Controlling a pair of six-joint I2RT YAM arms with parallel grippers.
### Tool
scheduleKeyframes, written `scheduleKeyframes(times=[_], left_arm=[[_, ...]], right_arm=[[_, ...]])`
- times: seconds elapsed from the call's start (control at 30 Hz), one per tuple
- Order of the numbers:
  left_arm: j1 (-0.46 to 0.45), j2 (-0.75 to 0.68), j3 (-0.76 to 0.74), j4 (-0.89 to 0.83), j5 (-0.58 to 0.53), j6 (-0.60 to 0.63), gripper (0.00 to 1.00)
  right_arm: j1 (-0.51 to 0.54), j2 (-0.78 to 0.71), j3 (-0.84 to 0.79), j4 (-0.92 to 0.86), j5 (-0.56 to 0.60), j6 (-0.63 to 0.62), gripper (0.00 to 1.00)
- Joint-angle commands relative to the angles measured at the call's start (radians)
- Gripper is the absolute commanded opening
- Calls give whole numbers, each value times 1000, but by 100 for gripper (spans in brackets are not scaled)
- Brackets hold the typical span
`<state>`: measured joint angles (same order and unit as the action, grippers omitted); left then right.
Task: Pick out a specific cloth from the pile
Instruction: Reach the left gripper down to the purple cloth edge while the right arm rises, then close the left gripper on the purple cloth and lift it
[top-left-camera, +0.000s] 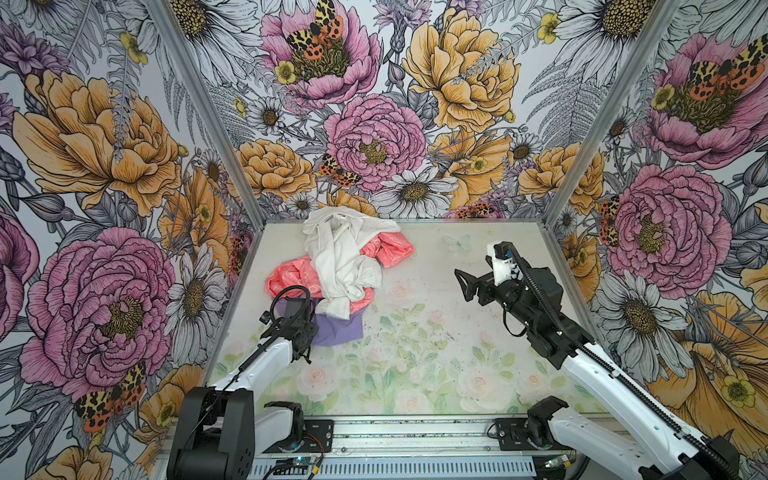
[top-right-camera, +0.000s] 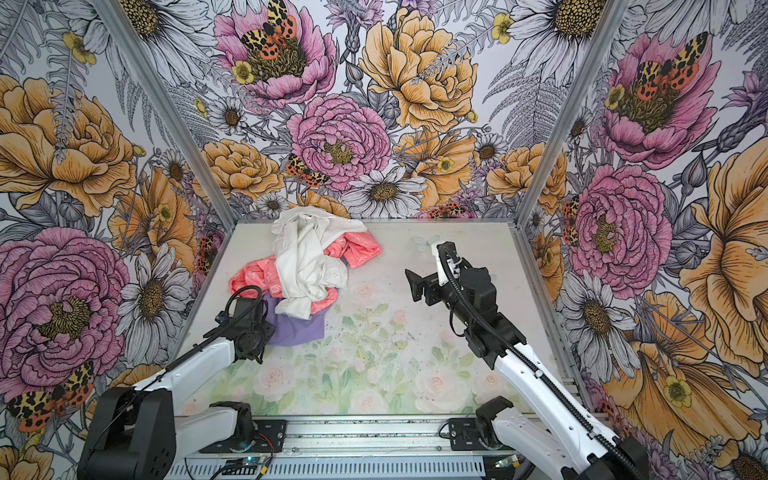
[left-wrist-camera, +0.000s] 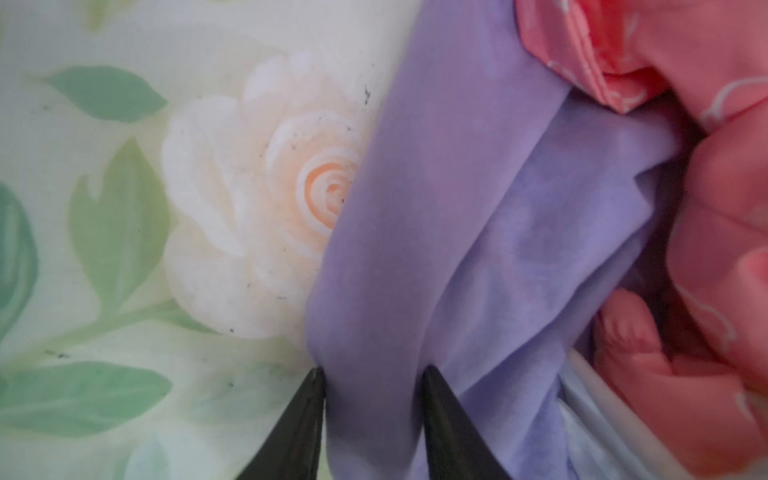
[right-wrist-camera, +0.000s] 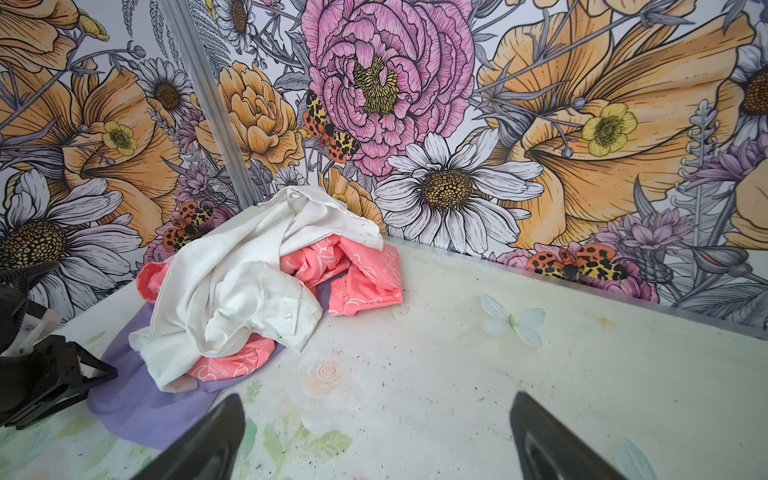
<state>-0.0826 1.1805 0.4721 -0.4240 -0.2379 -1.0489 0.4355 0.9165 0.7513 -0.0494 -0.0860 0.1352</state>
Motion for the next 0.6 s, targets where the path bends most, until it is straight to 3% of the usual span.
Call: scheduleKeyframes(times=[0.0,0.27,0.57], left_arm=[[12,13,10,54,22,6,31],[17,-14,26,60,17,28,0],[24,-128,83,43,-11,78,0]], right_arm=[[9,-8,23,0,22,9,100],[10,-26,6,0,32,6,99],[10,-37,8,-5,29,2,99]])
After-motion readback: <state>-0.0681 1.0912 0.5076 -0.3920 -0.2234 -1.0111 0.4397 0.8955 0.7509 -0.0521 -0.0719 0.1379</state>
